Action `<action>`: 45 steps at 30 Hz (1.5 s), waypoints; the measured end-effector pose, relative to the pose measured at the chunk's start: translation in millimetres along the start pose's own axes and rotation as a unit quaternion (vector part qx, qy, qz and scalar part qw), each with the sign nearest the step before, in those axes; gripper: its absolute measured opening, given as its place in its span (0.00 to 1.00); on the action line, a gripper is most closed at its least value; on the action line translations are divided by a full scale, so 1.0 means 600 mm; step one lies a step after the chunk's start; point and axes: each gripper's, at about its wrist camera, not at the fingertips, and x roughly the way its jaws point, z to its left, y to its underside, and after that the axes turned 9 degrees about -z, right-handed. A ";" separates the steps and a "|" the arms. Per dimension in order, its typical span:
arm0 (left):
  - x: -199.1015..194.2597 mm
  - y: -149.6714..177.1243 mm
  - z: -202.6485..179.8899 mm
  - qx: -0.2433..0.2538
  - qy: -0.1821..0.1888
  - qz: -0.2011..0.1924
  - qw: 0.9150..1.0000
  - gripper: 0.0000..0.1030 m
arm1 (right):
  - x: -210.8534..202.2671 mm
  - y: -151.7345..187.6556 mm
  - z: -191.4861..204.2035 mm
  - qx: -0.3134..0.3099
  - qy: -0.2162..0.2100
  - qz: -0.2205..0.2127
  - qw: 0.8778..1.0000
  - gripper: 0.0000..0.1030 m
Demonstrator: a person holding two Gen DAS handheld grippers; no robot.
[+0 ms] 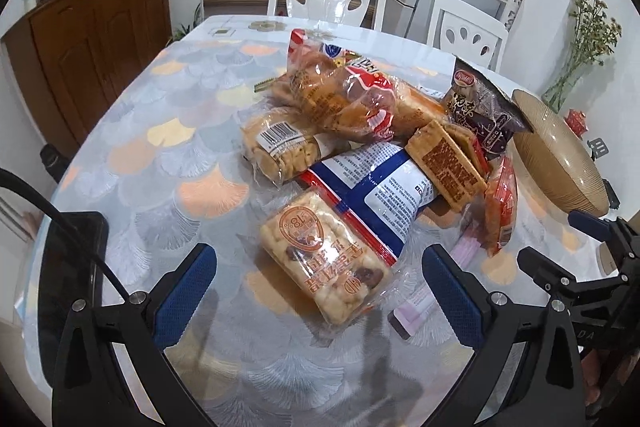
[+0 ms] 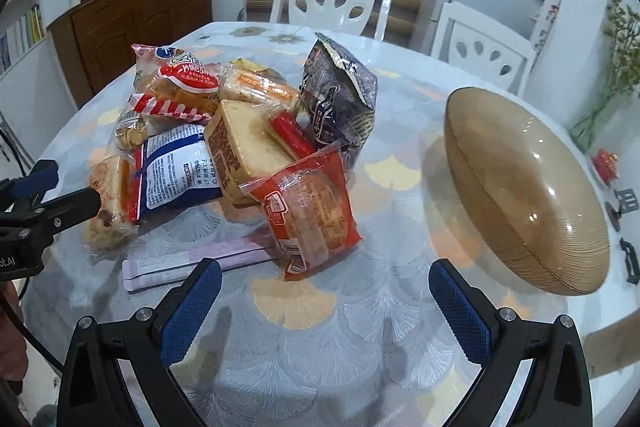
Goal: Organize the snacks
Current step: 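Move both tools toward the snack pile, aiming at the packaged cakes, then grasp the orange-labelled cake pack with the left tool while the right tool grasps the red-wrapped cake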
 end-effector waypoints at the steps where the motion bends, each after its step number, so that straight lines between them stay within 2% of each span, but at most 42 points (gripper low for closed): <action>1: 0.002 0.000 -0.001 0.002 -0.002 0.001 1.000 0.99 | 0.003 0.000 0.000 0.003 -0.004 0.001 1.000 1.00; 4: 0.008 -0.001 -0.002 0.004 -0.002 0.004 1.000 0.99 | 0.018 -0.004 -0.013 0.022 -0.024 0.012 0.999 1.00; 14: 0.027 0.002 -0.001 0.002 -0.001 0.018 1.000 0.99 | 0.036 -0.016 -0.029 0.046 -0.030 0.020 0.998 1.00; 19: 0.022 0.001 0.020 -0.036 0.037 0.013 0.999 0.99 | 0.047 -0.023 -0.029 0.038 -0.044 0.025 0.998 1.00; 25: 0.012 -0.006 0.034 -0.060 0.037 -0.003 0.998 0.99 | 0.044 -0.024 -0.029 0.050 -0.052 0.023 0.997 1.00; 29: 0.020 -0.002 0.030 -0.053 0.033 0.012 0.998 0.99 | 0.043 -0.026 -0.031 0.064 -0.056 0.020 0.996 1.00; 34: 0.033 0.001 0.016 -0.054 0.051 0.032 0.997 0.99 | 0.057 -0.026 -0.033 0.051 -0.057 0.026 0.997 1.00; 40: 0.045 0.004 0.003 -0.051 0.035 0.035 0.997 0.99 | 0.069 -0.031 -0.039 0.040 -0.073 0.023 0.996 0.99; 45: 0.061 0.006 -0.006 -0.046 0.022 0.042 0.998 0.99 | 0.085 -0.035 -0.044 0.041 -0.083 0.026 0.995 0.95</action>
